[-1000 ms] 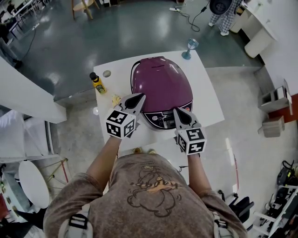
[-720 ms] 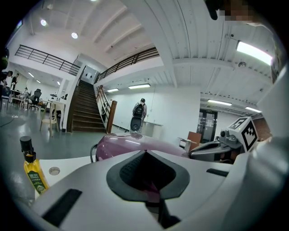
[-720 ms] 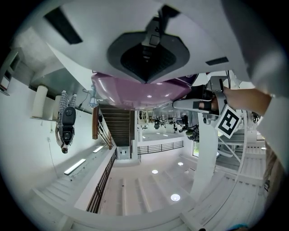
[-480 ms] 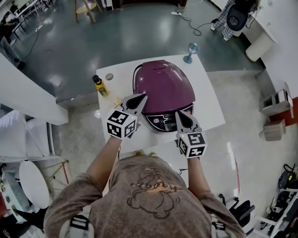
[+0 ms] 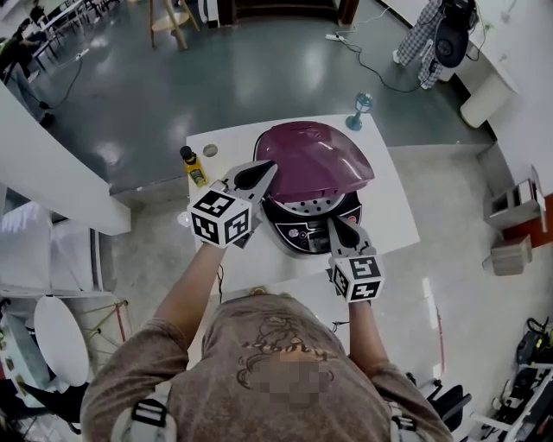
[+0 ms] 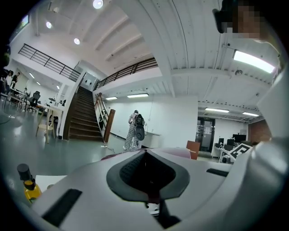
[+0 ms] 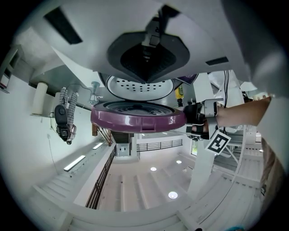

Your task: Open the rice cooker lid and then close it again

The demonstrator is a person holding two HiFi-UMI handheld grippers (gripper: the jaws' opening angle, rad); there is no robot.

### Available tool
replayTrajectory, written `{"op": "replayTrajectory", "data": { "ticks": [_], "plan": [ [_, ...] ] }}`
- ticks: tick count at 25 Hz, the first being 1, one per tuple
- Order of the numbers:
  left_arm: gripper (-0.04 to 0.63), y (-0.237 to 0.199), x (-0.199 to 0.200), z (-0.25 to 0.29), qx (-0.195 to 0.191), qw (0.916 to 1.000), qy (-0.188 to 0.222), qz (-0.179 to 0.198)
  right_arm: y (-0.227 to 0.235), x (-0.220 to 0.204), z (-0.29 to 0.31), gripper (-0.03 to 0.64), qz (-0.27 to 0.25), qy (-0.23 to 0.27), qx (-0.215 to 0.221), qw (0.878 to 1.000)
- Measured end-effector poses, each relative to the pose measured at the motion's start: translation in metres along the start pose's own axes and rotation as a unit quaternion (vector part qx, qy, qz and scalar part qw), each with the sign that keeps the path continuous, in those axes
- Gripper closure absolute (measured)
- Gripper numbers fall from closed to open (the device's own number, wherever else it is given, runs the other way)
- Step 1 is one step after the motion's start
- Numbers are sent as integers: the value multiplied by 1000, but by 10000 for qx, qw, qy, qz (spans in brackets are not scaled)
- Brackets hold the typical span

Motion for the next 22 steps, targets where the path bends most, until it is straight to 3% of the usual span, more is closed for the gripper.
{"op": "replayTrajectory", "data": {
  "ticks": [22],
  "plan": [
    [574,-10,60,12,-294,9991,174,266,0,1,3,612,-42,-9,134,9999]
  ]
}}
Point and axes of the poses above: the fingertips, and each gripper's own axes: z forward along the fingers, y to its right, x out of its top, the point moved 9 cm from there along -z, backward along the fingers, and after that the axes turned 12 degrees about -z, right-handed, at the moved point
